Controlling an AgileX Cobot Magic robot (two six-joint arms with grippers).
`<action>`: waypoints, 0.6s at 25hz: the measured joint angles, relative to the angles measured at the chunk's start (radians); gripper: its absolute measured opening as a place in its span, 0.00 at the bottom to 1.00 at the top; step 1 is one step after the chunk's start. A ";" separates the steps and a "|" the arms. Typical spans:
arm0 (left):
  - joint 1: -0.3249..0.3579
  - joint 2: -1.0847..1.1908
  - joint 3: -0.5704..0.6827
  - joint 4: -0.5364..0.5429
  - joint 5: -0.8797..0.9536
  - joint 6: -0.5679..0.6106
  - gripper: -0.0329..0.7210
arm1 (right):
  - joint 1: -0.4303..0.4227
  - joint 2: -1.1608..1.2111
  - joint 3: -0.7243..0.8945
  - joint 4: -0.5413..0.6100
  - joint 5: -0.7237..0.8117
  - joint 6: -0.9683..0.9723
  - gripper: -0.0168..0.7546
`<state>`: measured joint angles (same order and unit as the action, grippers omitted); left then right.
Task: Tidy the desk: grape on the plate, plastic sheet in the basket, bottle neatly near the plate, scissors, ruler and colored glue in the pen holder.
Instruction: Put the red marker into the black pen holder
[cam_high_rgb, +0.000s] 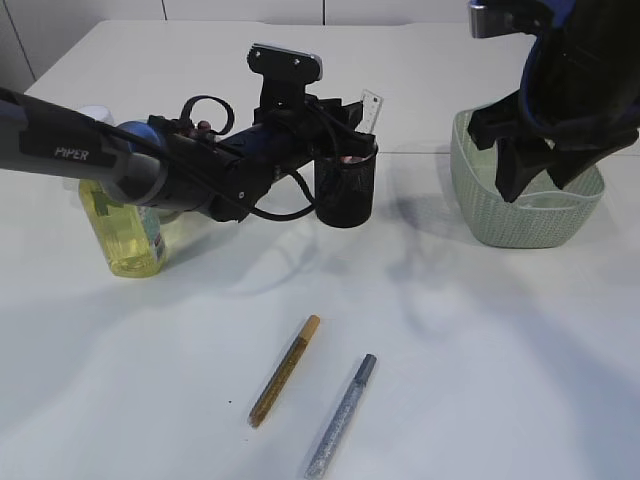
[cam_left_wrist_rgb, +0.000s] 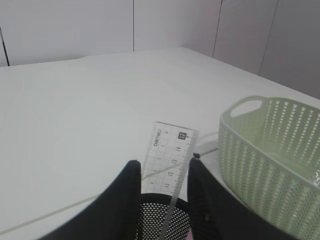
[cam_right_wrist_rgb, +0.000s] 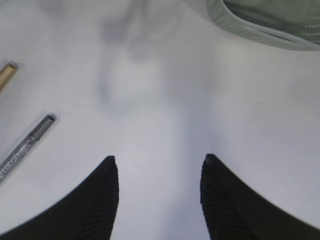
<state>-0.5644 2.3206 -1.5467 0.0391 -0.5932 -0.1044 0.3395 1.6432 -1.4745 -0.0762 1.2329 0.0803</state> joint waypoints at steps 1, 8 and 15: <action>0.000 0.000 0.000 0.000 0.000 0.000 0.36 | 0.000 0.000 0.000 0.000 0.000 0.000 0.56; 0.000 -0.039 0.000 0.001 0.030 0.000 0.36 | 0.000 0.000 0.000 0.000 0.000 0.000 0.56; 0.000 -0.167 0.000 0.001 0.261 0.000 0.36 | 0.000 0.000 -0.002 0.002 0.000 0.000 0.56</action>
<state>-0.5644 2.1535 -1.5467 0.0405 -0.3324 -0.1046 0.3395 1.6432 -1.4761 -0.0745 1.2329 0.0803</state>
